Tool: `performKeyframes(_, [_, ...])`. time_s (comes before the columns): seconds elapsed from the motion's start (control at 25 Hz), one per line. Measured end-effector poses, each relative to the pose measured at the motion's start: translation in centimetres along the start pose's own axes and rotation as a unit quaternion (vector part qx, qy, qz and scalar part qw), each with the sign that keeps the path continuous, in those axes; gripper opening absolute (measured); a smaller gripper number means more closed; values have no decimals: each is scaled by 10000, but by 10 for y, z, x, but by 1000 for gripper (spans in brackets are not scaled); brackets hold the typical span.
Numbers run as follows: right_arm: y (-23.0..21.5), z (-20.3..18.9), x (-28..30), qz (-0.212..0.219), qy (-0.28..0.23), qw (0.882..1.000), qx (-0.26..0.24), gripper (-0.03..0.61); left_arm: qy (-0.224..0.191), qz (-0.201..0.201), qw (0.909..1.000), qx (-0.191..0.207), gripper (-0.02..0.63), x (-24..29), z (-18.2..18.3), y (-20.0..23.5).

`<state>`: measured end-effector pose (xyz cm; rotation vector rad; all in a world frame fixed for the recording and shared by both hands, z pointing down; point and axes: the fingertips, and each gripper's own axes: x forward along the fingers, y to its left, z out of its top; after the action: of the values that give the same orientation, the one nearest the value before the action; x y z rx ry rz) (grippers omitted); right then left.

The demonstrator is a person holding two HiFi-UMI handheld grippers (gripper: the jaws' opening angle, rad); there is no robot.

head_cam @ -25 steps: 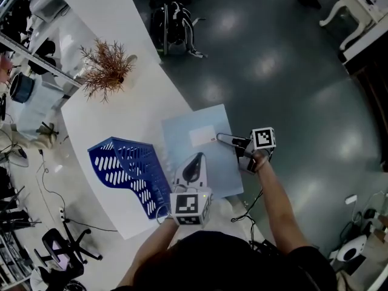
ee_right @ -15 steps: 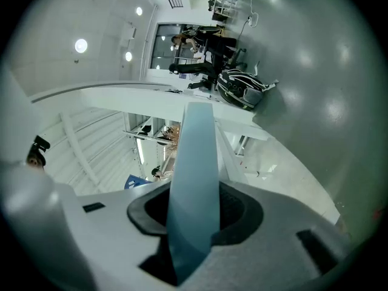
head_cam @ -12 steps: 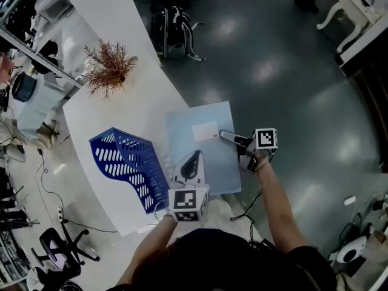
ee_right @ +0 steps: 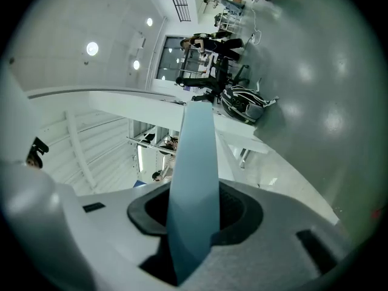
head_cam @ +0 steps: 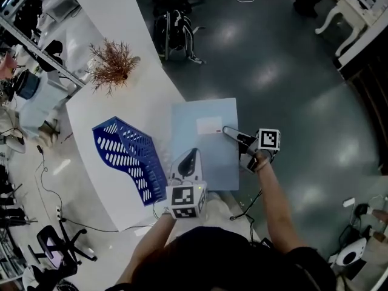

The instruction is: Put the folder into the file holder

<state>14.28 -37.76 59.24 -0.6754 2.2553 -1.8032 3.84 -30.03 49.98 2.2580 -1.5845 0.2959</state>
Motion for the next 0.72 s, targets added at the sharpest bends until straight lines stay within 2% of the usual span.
performKeyframes(0.72, [41,-5,-50,-344,-807,9958,-276,140,-288,200,9993,104,6,-43,15,-5])
